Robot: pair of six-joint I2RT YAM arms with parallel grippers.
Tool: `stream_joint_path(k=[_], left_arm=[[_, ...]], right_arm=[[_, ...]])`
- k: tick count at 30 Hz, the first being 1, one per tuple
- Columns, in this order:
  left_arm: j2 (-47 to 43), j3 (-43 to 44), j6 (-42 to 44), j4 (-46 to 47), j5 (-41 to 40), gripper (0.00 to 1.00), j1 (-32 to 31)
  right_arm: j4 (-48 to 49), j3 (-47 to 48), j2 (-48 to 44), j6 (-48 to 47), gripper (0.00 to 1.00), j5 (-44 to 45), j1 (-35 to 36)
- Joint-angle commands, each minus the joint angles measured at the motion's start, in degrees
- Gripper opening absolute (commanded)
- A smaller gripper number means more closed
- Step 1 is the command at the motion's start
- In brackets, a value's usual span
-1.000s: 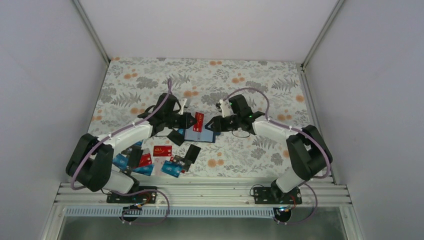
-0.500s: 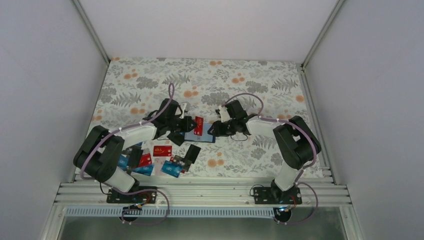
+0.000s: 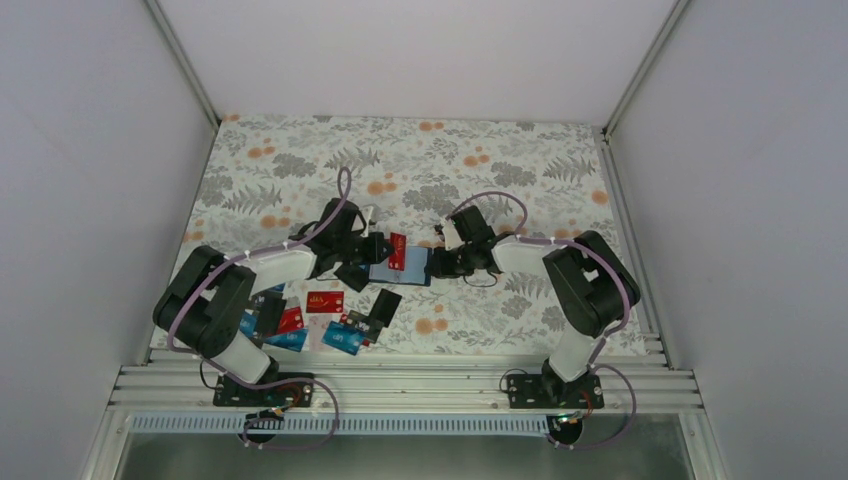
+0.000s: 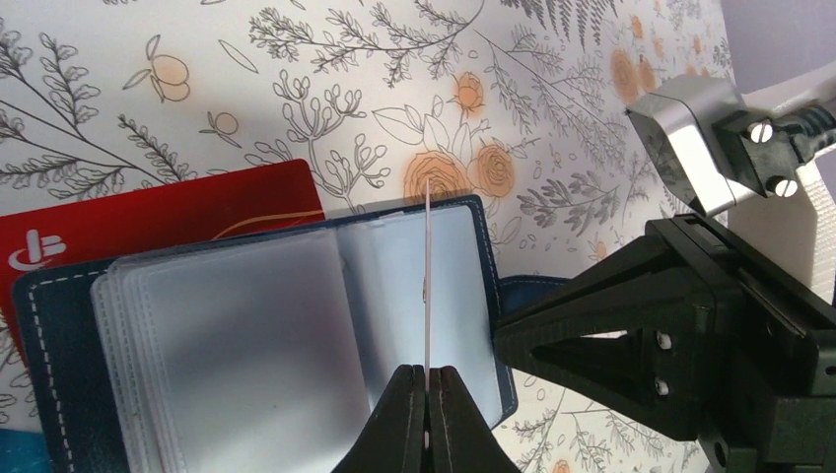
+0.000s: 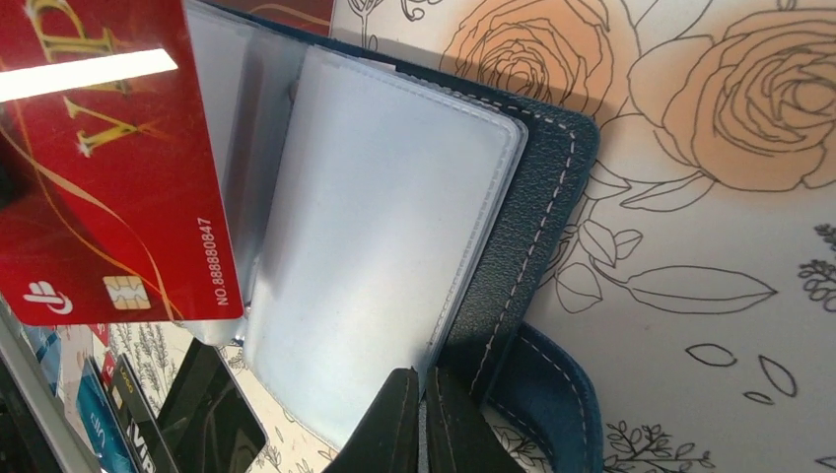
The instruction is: Put the credit cards into the card holder
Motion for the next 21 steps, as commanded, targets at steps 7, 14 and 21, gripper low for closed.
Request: stream_joint_path(k=[7,14,21], left_arm=[[0.3,-1.1,0.2,1.6,-2.8,0.02,0.1],[1.6,-1.4,0.2,2.3,-2.4,0.02,0.0],[2.7,-1.6,-0.6,2.1,-1.3,0.02,-0.1]], right_arm=[[1.2,-0.6,2.4,-1.0,0.05,0.9,0.1],[1.1,-0.7,2.6,-1.1,0.05,0.8,0.1],[1.2,-0.7,3.0,-1.2,0.05,0.6,0.1]])
